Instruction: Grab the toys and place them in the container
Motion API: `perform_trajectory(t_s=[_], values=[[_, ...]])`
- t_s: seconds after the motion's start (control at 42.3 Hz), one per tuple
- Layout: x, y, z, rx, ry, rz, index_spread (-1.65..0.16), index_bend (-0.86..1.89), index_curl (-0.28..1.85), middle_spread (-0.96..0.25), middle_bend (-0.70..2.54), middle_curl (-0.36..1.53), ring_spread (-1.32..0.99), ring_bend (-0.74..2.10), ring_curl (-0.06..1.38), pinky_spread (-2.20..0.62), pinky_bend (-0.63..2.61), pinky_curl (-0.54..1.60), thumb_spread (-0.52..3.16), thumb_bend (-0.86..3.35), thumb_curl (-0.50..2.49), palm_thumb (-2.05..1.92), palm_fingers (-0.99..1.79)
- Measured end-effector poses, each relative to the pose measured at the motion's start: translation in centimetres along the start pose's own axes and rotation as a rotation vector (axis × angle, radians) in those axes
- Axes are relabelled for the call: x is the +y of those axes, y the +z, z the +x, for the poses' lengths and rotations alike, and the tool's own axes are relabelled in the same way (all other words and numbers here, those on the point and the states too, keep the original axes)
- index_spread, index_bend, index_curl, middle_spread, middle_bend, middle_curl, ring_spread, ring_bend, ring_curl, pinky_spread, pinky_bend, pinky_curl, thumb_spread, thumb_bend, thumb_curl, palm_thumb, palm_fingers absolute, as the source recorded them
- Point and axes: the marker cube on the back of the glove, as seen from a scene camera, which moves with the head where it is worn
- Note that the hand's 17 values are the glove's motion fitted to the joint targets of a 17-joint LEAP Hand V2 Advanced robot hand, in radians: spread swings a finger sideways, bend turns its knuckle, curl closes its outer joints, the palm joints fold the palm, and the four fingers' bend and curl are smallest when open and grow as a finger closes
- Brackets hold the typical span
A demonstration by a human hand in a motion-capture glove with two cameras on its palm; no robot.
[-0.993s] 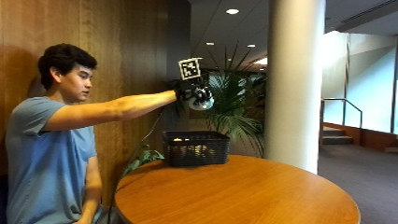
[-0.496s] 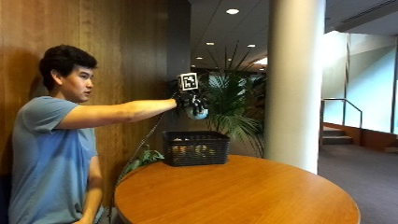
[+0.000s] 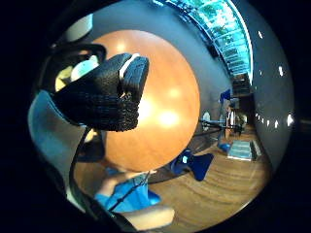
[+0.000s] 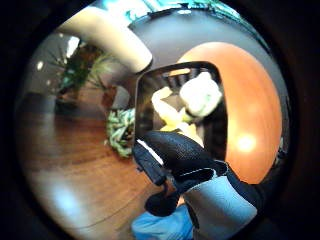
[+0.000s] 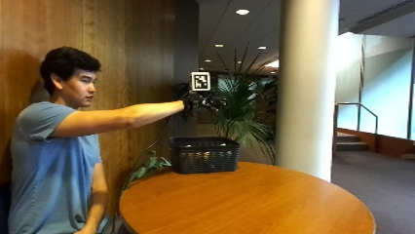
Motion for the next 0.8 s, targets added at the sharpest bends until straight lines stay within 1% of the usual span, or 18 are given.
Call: perform_trajectory(t_s=[0.047, 0.095, 0.165, 0.213, 0.355, 0.449, 0.52, 0.567, 0.638, 0.733, 0.804], values=[[0.0, -0.5, 1.1, 0.014, 0.047, -0.005, -0.26, 0.05, 0.19, 0.05, 0.11, 0.54, 0.01, 0.69, 0.4, -0.04, 1.69, 0.49, 1.01, -0.1, 0.51, -0.12, -0.39], [-0.5, -1.0, 0.6, 0.024, 0.101, 0.003, -0.26, 0.05, 0.19, 0.06, 0.1, 0.51, 0.03, 0.65, 0.38, -0.02, 1.68, 0.48, 1.02, -0.09, 0.48, -0.11, -0.38], [-0.7, -1.4, 0.0, 0.041, 0.102, 0.017, -0.26, 0.04, 0.17, 0.08, 0.1, 0.48, 0.05, 0.6, 0.36, 0.0, 1.66, 0.46, 1.02, -0.09, 0.45, -0.11, -0.37], [-0.2, -1.3, 1.7, 0.04, 0.098, 0.021, -0.26, 0.04, 0.16, 0.08, 0.1, 0.46, 0.07, 0.57, 0.35, 0.02, 1.64, 0.45, 1.03, -0.09, 0.43, -0.11, -0.36], [1.2, -0.9, 7.2, 0.031, 0.198, 0.044, -0.27, 0.04, 0.14, 0.09, 0.11, 0.41, 0.09, 0.53, 0.33, 0.04, 1.6, 0.42, 1.05, -0.08, 0.37, -0.1, -0.33], [2.6, -0.1, 10.8, 0.077, 0.181, 0.051, -0.27, 0.04, 0.13, 0.09, 0.11, 0.38, 0.1, 0.5, 0.33, 0.05, 1.57, 0.41, 1.06, -0.08, 0.34, -0.09, -0.32], [3.2, 0.1, 12.2, -0.027, 0.158, 0.06, -0.27, 0.05, 0.13, 0.09, 0.12, 0.37, 0.1, 0.48, 0.32, 0.06, 1.55, 0.39, 1.06, -0.07, 0.32, -0.08, -0.31], [3.6, 0.6, 13.8, -0.034, 0.212, 0.05, -0.27, 0.05, 0.13, 0.09, 0.12, 0.35, 0.11, 0.46, 0.32, 0.06, 1.54, 0.39, 1.07, -0.07, 0.31, -0.08, -0.3], [4.0, 1.7, 16.5, 0.024, 0.293, 0.024, -0.27, 0.05, 0.12, 0.09, 0.12, 0.34, 0.11, 0.44, 0.31, 0.07, 1.52, 0.38, 1.07, -0.07, 0.3, -0.08, -0.3], [4.6, 2.5, 18.0, 0.007, 0.265, 0.01, -0.27, 0.06, 0.12, 0.08, 0.12, 0.32, 0.11, 0.41, 0.3, 0.07, 1.49, 0.37, 1.08, -0.06, 0.28, -0.07, -0.3], [4.7, 2.8, 18.4, -0.007, 0.296, 0.001, -0.27, 0.06, 0.12, 0.08, 0.12, 0.31, 0.11, 0.39, 0.3, 0.07, 1.48, 0.36, 1.09, -0.06, 0.27, -0.07, -0.29]])
